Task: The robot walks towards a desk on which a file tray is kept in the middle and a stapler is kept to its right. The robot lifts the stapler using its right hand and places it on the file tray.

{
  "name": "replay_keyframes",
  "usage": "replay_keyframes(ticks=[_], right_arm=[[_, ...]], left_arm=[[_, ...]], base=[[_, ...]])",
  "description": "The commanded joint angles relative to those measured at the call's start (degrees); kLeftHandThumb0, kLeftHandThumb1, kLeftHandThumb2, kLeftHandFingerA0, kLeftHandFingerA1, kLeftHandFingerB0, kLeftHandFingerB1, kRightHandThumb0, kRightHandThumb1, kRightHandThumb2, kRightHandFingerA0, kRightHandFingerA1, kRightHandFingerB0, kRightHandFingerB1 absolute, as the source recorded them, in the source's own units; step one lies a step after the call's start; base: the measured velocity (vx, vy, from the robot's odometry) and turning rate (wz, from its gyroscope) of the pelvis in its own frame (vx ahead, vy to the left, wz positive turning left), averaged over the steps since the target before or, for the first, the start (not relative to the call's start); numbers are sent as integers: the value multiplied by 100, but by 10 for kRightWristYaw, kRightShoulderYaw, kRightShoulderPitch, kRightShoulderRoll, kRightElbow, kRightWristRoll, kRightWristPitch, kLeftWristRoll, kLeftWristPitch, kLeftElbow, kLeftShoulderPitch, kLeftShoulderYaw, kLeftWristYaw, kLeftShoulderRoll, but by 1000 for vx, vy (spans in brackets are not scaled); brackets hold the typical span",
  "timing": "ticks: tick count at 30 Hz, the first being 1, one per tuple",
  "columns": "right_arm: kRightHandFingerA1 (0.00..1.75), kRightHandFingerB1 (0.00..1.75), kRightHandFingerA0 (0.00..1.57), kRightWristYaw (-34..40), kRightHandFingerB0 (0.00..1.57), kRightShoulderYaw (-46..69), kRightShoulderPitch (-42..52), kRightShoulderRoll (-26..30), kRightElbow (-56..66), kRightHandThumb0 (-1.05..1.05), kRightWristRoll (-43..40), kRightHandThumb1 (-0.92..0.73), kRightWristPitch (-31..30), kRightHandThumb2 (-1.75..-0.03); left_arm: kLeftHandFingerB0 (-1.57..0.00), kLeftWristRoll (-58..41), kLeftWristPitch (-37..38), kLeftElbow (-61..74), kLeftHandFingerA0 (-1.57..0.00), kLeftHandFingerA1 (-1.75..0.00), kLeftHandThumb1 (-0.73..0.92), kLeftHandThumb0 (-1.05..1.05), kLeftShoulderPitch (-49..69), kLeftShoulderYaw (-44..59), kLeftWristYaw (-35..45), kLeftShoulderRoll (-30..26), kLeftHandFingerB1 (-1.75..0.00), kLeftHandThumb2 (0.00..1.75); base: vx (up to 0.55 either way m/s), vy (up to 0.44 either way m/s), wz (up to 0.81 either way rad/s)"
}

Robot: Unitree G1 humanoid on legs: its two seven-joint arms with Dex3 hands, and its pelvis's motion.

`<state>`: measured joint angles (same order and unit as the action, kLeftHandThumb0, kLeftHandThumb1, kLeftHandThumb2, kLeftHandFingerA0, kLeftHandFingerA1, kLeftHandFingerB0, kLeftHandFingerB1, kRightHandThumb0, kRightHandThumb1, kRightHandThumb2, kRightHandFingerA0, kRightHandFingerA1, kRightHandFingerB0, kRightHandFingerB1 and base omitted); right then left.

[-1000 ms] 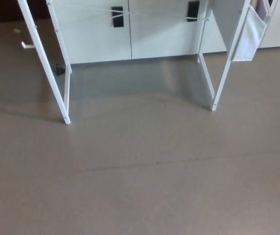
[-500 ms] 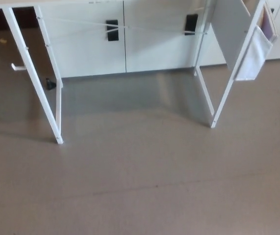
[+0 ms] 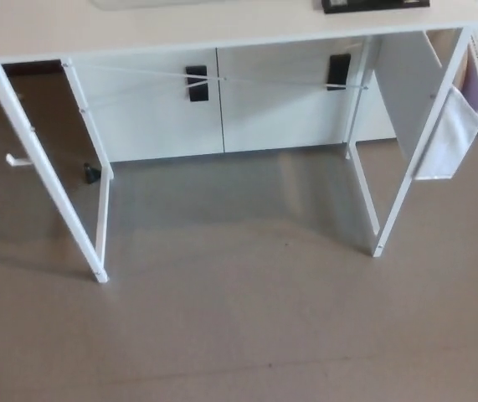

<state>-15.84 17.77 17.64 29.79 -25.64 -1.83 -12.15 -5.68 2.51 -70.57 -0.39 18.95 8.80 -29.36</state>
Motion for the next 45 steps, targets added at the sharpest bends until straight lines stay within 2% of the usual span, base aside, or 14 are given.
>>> replay_keyframes(ticks=[1,11,12,13,18,19,24,25,27,28,30,35,36,45], right_arm=[[54,40,26,-2,7,7,7,2,2,-58,-7,-60,7,-88],[54,41,27,15,10,4,12,-2,12,-59,2,-60,2,-88],[46,26,30,2,14,3,14,2,15,-56,-2,-78,-2,-64],[54,40,23,-3,7,9,10,-1,3,-61,-11,-59,7,-88],[52,40,24,2,7,-4,-6,8,-47,-61,5,-60,45,-88],[44,26,28,-6,13,-1,-5,9,-37,-56,-2,-77,29,-65],[46,28,29,-11,12,3,15,6,-4,-54,-9,-75,27,-62],[51,39,19,-13,6,12,11,1,-7,-58,-23,-57,15,-85],[50,38,16,-17,6,14,-15,0,-62,-58,-24,-57,30,-85],[41,24,21,-19,13,14,-27,2,-86,-55,-24,-73,31,-63],[42,27,23,-13,13,7,-40,7,-108,-55,-13,-74,36,-62],[41,27,26,-13,13,2,-29,6,-95,-56,-10,-76,45,-62],[52,40,25,-2,8,0,-16,3,-66,-63,-5,-59,30,-89],[53,40,24,-3,8,2,11,0,-14,-60,-7,-59,11,-88]], left_arm=[[-19,1,0,0,-32,-79,79,-61,2,-2,-7,-10,-62,85],[-15,-2,-5,6,-26,-78,81,-58,2,-7,-2,-13,-61,76],[-16,4,-2,4,-30,-80,81,-60,3,-12,-8,-13,-62,76],[-17,9,-5,3,-30,-81,81,-60,0,-16,-15,-14,-62,76],[-17,4,-5,5,-29,-82,82,-59,2,-15,-10,-14,-63,74],[-15,2,-2,3,-28,-80,81,-60,2,-15,-1,-15,-62,77],[-16,3,-3,-1,-28,-80,80,-61,0,-14,-9,-15,-61,75],[-15,4,-1,-2,-27,-79,81,-60,0,-16,-7,-16,-61,75],[-16,5,-2,-2,-27,-80,81,-60,-1,-17,-8,-17,-61,76],[-15,3,-4,-3,-26,-78,81,-59,-2,-16,-6,-17,-61,76],[-16,3,-1,-3,-27,-79,80,-59,-1,-16,-6,-17,-62,76],[-15,-4,-9,1,-27,-80,80,-58,-4,-9,-12,-15,-61,75],[-17,-2,-4,1,-28,-79,80,-60,-2,-10,-5,-17,-62,76],[-18,5,0,-2,-30,-82,79,-60,-2,-20,-9,-21,-64,76]], base=[[203,-57,-4],[230,110,-2],[296,86,2],[246,14,3],[183,-55,11],[217,-126,9],[202,-177,27],[227,-61,38],[219,-113,-2],[210,-121,7],[182,-72,-2],[170,11,-7],[219,76,-4],[298,145,-3]])
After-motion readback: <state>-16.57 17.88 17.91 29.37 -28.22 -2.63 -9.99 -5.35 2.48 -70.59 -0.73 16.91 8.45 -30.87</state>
